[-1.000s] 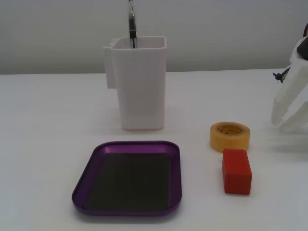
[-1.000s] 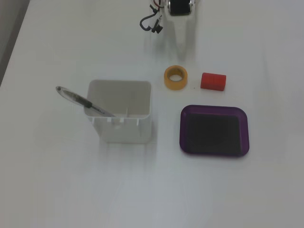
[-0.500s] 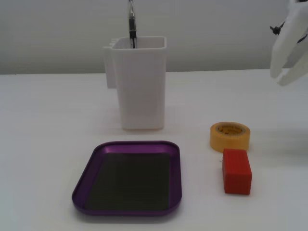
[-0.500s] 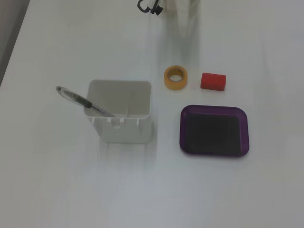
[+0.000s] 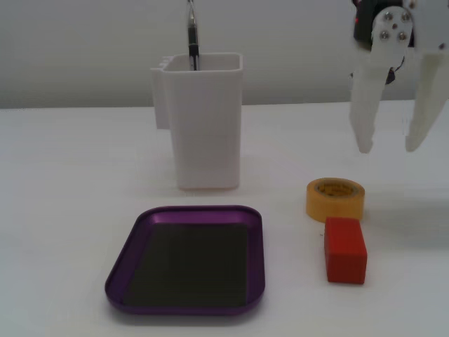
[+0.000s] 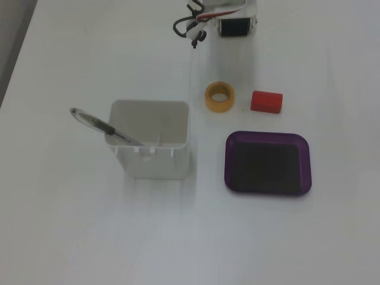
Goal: Grab up the yellow tape and put it in the box.
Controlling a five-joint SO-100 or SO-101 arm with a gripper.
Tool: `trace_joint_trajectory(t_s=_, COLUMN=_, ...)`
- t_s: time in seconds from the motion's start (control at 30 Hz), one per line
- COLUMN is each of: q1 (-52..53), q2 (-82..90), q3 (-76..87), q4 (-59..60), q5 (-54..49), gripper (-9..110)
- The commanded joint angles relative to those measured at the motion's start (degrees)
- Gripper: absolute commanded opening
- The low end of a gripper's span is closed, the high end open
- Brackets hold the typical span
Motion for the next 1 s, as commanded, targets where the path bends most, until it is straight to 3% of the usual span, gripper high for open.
trace_joint_trajectory(t_s=0.0, q1=-0.18, q2=-0.44, q3=-1.67, q4=-1.32, q5=-0.88, gripper=21)
trace_joint_trajectory(t_s=0.43, q1=0.53, q2=-0.79, q3=11.51, q4=-13.71, q5=-1.14, gripper=21)
trace_joint_trajectory(t_s=0.97, q1=0.62, q2=-0.97, q3=13.97, q4=-18.54, q5=-1.23, gripper=21)
